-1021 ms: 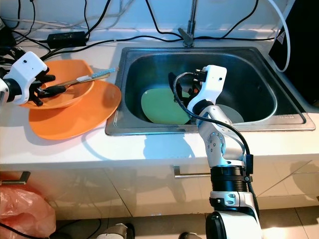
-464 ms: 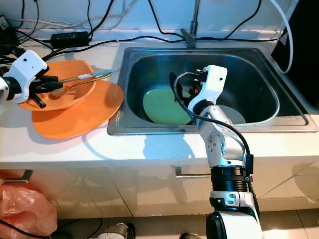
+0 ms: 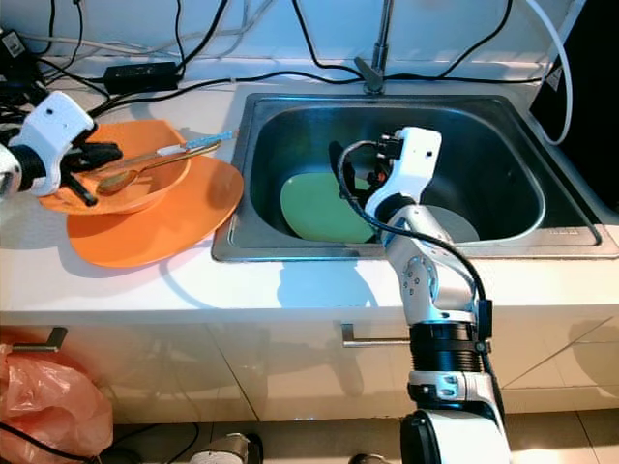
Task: Kitchen organization
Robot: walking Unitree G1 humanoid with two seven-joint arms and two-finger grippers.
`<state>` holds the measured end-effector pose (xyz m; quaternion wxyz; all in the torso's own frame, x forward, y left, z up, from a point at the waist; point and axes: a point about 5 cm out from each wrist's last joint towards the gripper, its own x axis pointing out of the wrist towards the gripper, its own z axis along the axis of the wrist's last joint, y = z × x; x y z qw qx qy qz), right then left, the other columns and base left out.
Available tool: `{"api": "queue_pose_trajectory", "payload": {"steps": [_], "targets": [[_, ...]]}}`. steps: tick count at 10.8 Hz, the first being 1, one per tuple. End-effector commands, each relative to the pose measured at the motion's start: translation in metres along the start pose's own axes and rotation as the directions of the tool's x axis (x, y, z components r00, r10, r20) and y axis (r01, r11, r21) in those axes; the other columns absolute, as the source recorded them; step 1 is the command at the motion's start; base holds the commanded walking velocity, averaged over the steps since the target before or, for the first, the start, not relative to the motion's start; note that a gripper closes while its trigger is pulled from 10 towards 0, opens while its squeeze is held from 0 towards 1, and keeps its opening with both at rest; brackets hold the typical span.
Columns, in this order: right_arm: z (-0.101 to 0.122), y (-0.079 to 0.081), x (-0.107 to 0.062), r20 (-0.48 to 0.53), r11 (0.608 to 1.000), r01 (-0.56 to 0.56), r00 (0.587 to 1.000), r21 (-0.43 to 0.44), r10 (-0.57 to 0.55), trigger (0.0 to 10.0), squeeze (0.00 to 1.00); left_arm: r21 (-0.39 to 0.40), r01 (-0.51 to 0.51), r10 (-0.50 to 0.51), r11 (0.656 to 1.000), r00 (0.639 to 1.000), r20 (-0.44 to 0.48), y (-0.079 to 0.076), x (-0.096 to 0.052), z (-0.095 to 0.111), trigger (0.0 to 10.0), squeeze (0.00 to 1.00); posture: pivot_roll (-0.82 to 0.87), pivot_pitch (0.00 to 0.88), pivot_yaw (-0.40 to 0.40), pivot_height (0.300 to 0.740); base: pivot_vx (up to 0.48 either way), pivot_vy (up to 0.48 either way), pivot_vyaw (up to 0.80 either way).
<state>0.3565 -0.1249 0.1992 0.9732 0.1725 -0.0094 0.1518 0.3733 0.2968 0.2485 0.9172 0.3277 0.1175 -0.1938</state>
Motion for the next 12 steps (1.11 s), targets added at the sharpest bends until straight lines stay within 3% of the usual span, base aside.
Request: {"api": "queue_pose_trajectory", "payload": {"steps": [1, 12], "targets": [[-0.0026, -0.0028, -0.0002, -0.016, 1.0, 0.017, 1.0, -0.002, -0.017, 10.0, 0.0, -0.005, 0.003, -0.003, 1.0, 1.0, 0.012, 0.0, -0.0005, 0.0001, 0.0, 0.0, 0.14, 0.075, 0.034, 0.74, 0.0, 0.0, 0.0], [-0.0026, -0.0028, 0.0, -0.017, 1.0, 0.017, 1.0, -0.002, -0.017, 10.0, 0.0, 0.001, 0.011, -0.011, 1.0, 1.0, 0.011, -0.0007, -0.0006, -0.0004, 0.0, 0.0, 0.14, 0.075, 0.034, 0.74, 0.0, 0.0, 0.0]]}}
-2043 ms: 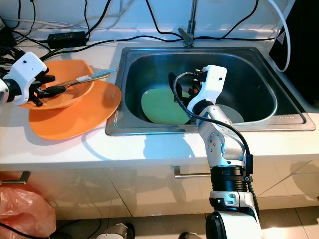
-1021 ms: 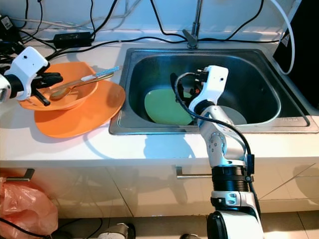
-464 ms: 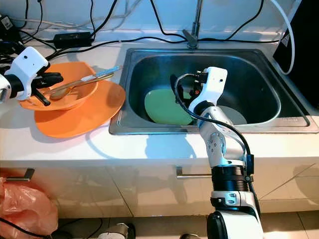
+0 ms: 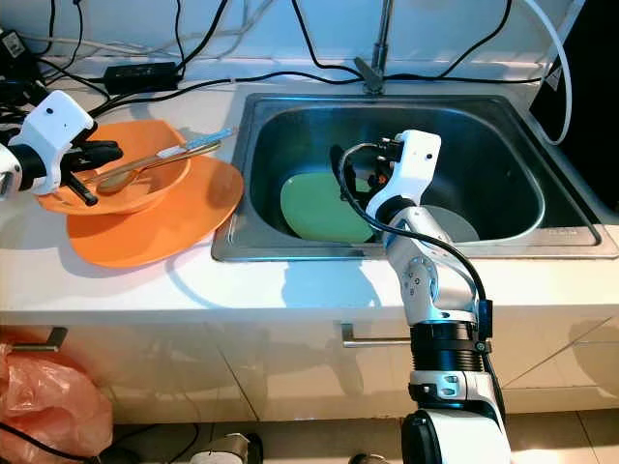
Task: Kitchen organization
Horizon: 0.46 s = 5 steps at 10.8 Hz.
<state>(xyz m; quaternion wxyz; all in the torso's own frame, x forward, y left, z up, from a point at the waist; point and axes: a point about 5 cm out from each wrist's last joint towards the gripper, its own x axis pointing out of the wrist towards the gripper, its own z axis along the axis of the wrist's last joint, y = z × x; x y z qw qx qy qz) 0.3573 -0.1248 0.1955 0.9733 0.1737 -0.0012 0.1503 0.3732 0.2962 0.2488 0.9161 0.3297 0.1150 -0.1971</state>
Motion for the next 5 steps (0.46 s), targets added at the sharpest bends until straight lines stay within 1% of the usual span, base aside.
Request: {"api": "queue_pose_trajectory", "payload": {"steps": [1, 2, 3, 4, 5], "targets": [[0.0, -0.001, 0.0, -0.006, 1.0, 0.012, 1.0, -0.006, -0.012, 10.0, 0.0, 0.044, -0.026, 0.023, 0.999, 0.998, 0.059, 0.009, -0.006, 0.011, 10.0, 1.0, 0.14, 0.076, 0.039, 0.74, 0.0, 0.0, 0.0], [-0.003, -0.001, 0.0, -0.012, 1.0, 0.015, 1.0, -0.003, -0.015, 10.0, 0.0, 0.076, -0.113, 0.1, 0.991, 0.982, 0.162, 0.024, -0.013, 0.03, 10.0, 0.0, 0.13, 0.075, 0.039, 0.74, 0.0, 0.0, 0.0], [-0.003, -0.001, -0.001, -0.01, 1.0, 0.017, 1.0, -0.003, -0.017, 10.0, 0.0, 0.08, -0.17, 0.153, 0.982, 0.971, 0.182, 0.023, -0.009, 0.033, 10.0, 0.0, 0.13, 0.075, 0.041, 0.74, 0.0, 0.0, 0.0], [-0.003, -0.001, -0.001, -0.01, 1.0, 0.017, 1.0, -0.002, -0.017, 10.0, 0.0, 0.065, -0.197, 0.181, 0.978, 0.963, 0.2, 0.02, -0.005, 0.035, 10.0, 0.0, 0.13, 0.076, 0.041, 0.74, 0.0, 0.0, 0.0], [-0.003, -0.001, -0.001, -0.01, 1.0, 0.017, 1.0, -0.002, -0.017, 10.0, 0.0, 0.064, -0.196, 0.18, 0.978, 0.963, 0.201, 0.019, -0.004, 0.035, 10.0, 0.0, 0.13, 0.076, 0.042, 0.74, 0.0, 0.0, 0.0]]}}
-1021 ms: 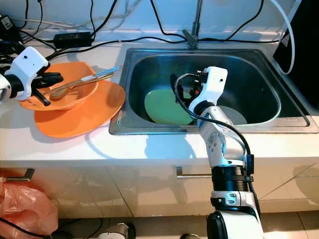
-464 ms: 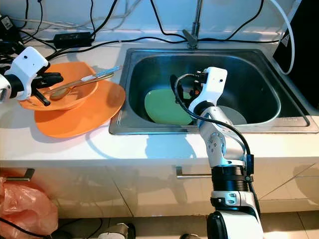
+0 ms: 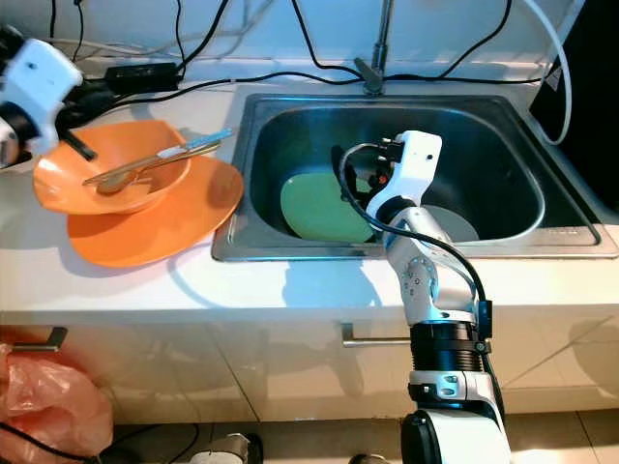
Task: Kitchen organization
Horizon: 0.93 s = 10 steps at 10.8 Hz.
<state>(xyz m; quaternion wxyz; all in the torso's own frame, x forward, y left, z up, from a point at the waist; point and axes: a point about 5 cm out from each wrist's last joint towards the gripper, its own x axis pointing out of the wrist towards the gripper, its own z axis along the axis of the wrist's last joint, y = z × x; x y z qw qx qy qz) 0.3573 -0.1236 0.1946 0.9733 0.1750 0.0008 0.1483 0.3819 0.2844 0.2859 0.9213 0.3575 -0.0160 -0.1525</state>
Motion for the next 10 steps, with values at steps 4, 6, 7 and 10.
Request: {"api": "queue_pose_trajectory", "payload": {"steps": [4, 6, 7, 10], "targets": [[-0.002, -0.003, -0.002, -0.005, 1.0, 0.017, 1.0, -0.003, -0.017, 10.0, 0.0, -0.055, 0.131, -0.127, 0.99, 0.989, 0.077, -0.005, -0.002, 0.007, 10.0, 1.0, 0.14, 0.075, 0.041, 0.74, 0.0, 0.0, 0.0], [-0.003, -0.002, -0.002, -0.011, 1.0, 0.008, 1.0, -0.003, -0.008, 10.0, 0.0, -0.066, 0.21, -0.203, 0.975, 0.974, 0.101, -0.011, -0.002, 0.009, 10.0, 1.0, 0.14, 0.074, 0.036, 0.74, 0.0, 0.0, 0.0], [-0.003, -0.001, -0.001, -0.012, 1.0, 0.004, 1.0, -0.004, -0.004, 10.0, 0.0, -0.097, 0.275, -0.264, 0.957, 0.958, 0.111, -0.017, -0.004, 0.009, 10.0, 1.0, 0.15, 0.074, 0.037, 0.74, 0.0, 0.0, 0.0], [-0.004, -0.002, -0.003, -0.015, 1.0, 0.002, 1.0, -0.008, -0.002, 10.0, 0.0, -0.052, 0.331, -0.331, 0.942, 0.944, 0.005, -0.016, -0.012, -0.002, 10.0, 1.0, 0.14, 0.073, 0.037, 0.74, 0.0, 0.0, 0.0]]}}
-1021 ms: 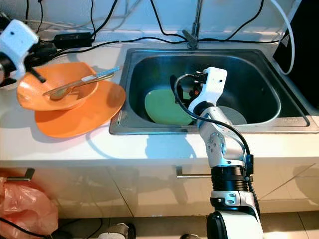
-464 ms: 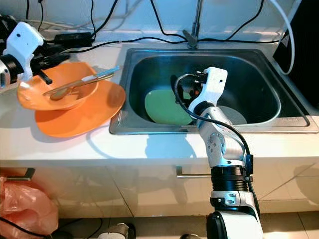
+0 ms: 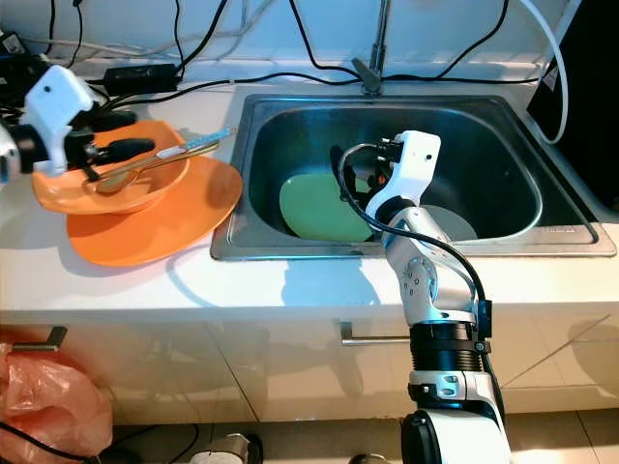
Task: Kitchen organization
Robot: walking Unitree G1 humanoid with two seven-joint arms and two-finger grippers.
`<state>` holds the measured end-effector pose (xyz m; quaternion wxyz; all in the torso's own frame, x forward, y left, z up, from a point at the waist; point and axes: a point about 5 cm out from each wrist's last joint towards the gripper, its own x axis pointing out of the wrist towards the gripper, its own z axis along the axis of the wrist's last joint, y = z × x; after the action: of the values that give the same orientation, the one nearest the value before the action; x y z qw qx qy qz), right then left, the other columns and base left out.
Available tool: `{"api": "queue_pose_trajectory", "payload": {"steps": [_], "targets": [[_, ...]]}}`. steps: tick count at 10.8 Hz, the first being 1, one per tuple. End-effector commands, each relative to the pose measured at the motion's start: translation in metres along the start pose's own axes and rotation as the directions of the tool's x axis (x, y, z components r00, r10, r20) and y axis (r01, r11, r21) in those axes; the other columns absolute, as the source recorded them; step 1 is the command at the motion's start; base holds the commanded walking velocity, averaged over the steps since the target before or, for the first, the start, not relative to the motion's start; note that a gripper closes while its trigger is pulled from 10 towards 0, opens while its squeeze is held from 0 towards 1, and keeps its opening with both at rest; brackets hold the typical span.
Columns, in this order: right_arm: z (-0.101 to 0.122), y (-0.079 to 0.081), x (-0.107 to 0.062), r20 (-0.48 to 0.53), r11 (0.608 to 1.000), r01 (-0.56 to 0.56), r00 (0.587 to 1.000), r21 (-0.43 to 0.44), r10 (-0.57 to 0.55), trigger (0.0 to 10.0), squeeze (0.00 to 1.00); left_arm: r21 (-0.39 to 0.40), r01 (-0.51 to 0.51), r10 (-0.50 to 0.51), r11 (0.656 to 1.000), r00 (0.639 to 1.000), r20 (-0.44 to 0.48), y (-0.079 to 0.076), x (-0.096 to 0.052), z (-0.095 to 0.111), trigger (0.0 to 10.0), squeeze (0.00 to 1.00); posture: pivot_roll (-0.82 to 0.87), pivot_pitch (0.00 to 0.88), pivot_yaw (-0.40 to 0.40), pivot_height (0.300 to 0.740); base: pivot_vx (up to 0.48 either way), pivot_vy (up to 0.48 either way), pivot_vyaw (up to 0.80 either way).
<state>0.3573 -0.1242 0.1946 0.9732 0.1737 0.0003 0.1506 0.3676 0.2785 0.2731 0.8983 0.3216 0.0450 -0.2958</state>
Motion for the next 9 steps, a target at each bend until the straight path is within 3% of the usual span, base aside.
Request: {"api": "queue_pose_trajectory", "payload": {"steps": [1, 3, 6, 7, 9], "targets": [[-0.004, -0.003, -0.003, -0.016, 1.0, 0.009, 1.0, -0.008, -0.009, 10.0, 0.0, 0.022, -0.025, 0.026, 0.999, 0.999, -0.04, 0.007, -0.007, -0.001, 10.0, 1.0, 0.14, 0.073, 0.038, 0.74, 0.0, 0.0, 0.0], [-0.004, -0.004, -0.004, -0.016, 1.0, 0.011, 1.0, -0.008, -0.011, 10.0, 0.0, 0.045, -0.057, 0.062, 0.997, 0.991, -0.12, 0.012, -0.017, -0.011, 10.0, 1.0, 0.14, 0.075, 0.033, 0.74, 0.0, 0.0, 0.0], [-0.003, -0.002, -0.003, -0.019, 1.0, 0.002, 1.0, -0.01, -0.002, 10.0, 0.0, 0.094, 0.013, 0.008, 0.995, 0.976, -0.216, 0.007, -0.021, -0.026, 10.0, 1.0, 0.14, 0.077, 0.032, 0.74, 0.0, 0.0, 0.0], [-0.003, -0.002, -0.004, -0.019, 1.0, 0.001, 1.0, -0.01, -0.001, 10.0, 0.0, 0.105, 0.055, -0.027, 0.993, 0.966, -0.259, 0.004, -0.022, -0.033, 10.0, 0.0, 0.14, 0.078, 0.034, 0.74, 0.0, 0.0, 0.0], [-0.004, -0.002, -0.005, -0.02, 1.0, 0.004, 1.0, -0.009, -0.004, 10.0, 0.0, 0.109, 0.025, 0.007, 0.994, 0.958, -0.286, 0.004, -0.021, -0.04, 10.0, 0.0, 0.13, 0.081, 0.036, 0.74, 0.0, 0.0, 0.0]]}}
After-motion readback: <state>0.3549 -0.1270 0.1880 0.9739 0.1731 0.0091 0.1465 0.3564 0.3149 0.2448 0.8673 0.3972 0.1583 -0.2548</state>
